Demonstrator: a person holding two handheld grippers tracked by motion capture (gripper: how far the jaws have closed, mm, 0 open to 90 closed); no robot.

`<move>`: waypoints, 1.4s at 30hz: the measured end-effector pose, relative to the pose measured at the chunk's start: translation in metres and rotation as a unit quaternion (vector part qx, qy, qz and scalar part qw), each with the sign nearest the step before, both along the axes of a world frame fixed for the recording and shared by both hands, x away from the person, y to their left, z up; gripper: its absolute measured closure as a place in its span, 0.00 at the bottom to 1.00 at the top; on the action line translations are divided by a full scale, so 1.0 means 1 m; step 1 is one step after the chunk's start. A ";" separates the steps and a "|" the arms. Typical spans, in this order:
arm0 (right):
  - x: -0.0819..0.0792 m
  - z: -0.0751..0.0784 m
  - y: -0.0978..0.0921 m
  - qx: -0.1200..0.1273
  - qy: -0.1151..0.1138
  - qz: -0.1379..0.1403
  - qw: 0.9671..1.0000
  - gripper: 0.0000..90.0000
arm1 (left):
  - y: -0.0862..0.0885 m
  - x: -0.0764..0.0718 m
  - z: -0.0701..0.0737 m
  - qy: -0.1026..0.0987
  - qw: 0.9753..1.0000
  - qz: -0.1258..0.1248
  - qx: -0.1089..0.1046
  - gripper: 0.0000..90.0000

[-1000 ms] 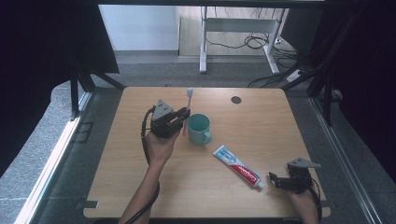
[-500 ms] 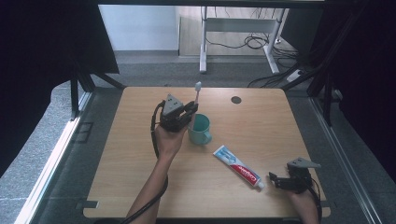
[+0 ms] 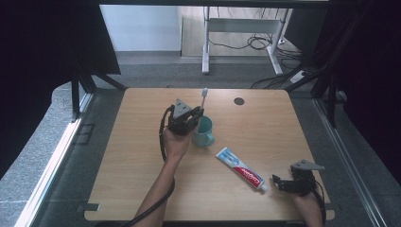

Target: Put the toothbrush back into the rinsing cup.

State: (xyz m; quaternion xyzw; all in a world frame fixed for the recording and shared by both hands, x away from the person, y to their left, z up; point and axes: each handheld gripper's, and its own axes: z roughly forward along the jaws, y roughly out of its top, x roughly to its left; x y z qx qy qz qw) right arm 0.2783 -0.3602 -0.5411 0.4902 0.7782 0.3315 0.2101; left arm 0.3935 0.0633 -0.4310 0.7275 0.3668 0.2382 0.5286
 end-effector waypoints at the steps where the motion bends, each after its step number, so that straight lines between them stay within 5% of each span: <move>1: 0.000 0.000 0.000 0.000 0.000 0.000 1.000 0.12 | 0.000 0.000 0.000 0.000 1.000 0.000 0.000 0.89; 20: 0.000 0.000 0.000 -0.001 0.000 0.002 1.000 0.12 | -0.001 0.003 -0.041 0.039 0.999 0.004 0.008 0.89; 42: 0.000 0.000 0.000 -0.001 0.000 0.002 1.000 0.12 | -0.011 0.012 -0.050 0.081 0.996 0.000 0.024 0.87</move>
